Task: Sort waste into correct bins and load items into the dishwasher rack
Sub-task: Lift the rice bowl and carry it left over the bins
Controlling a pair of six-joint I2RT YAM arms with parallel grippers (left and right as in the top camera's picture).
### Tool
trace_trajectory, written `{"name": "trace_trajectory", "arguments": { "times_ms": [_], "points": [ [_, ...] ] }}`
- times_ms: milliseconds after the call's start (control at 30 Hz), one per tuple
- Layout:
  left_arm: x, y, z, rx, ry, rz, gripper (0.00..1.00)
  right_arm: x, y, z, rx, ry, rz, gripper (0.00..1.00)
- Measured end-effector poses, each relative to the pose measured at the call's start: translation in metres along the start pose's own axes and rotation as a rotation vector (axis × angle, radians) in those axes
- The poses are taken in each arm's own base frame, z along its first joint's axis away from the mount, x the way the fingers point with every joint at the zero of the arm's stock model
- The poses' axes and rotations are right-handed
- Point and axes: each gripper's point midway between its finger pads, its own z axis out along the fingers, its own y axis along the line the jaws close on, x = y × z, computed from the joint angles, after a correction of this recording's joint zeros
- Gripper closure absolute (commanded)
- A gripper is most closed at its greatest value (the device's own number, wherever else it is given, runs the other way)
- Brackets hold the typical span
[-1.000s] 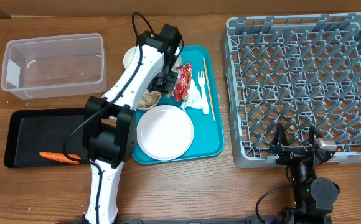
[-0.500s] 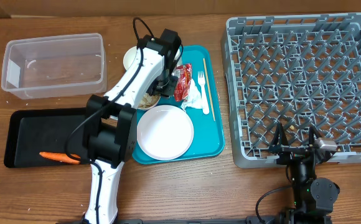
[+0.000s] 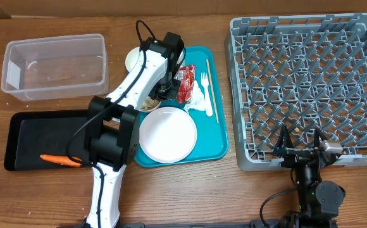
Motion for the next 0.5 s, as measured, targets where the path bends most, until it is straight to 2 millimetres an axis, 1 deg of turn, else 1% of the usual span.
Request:
{"name": "trace_trajectory", "arguments": {
  "times_ms": [67,233,267,333,367,400,500],
  "points": [
    [0.001,0.000,-0.004,0.000,0.004,0.001,0.96,0.000,0.000,0.000,0.000,0.000,0.000,0.00],
    [-0.007,0.000,-0.029,0.008,-0.025,-0.014,0.96,0.000,0.000,0.000,0.000,0.000,0.000,0.00],
    [-0.010,0.001,-0.038,0.011,-0.039,-0.023,0.96,0.000,0.000,0.000,0.000,0.000,0.000,0.00],
    [-0.019,0.001,-0.064,0.019,-0.092,-0.041,0.96,0.000,0.000,0.000,0.000,0.000,0.000,0.00],
    [-0.022,0.001,-0.069,0.021,-0.104,-0.045,0.96,0.000,0.000,0.000,0.000,0.000,0.000,0.00],
    [-0.024,0.002,-0.082,0.028,-0.124,-0.053,0.96,0.000,0.000,0.000,0.000,0.000,0.000,0.00],
    [-0.031,0.006,-0.113,0.055,-0.188,-0.079,0.96,0.000,0.000,0.000,0.000,0.000,0.000,0.00]
  ]
}}
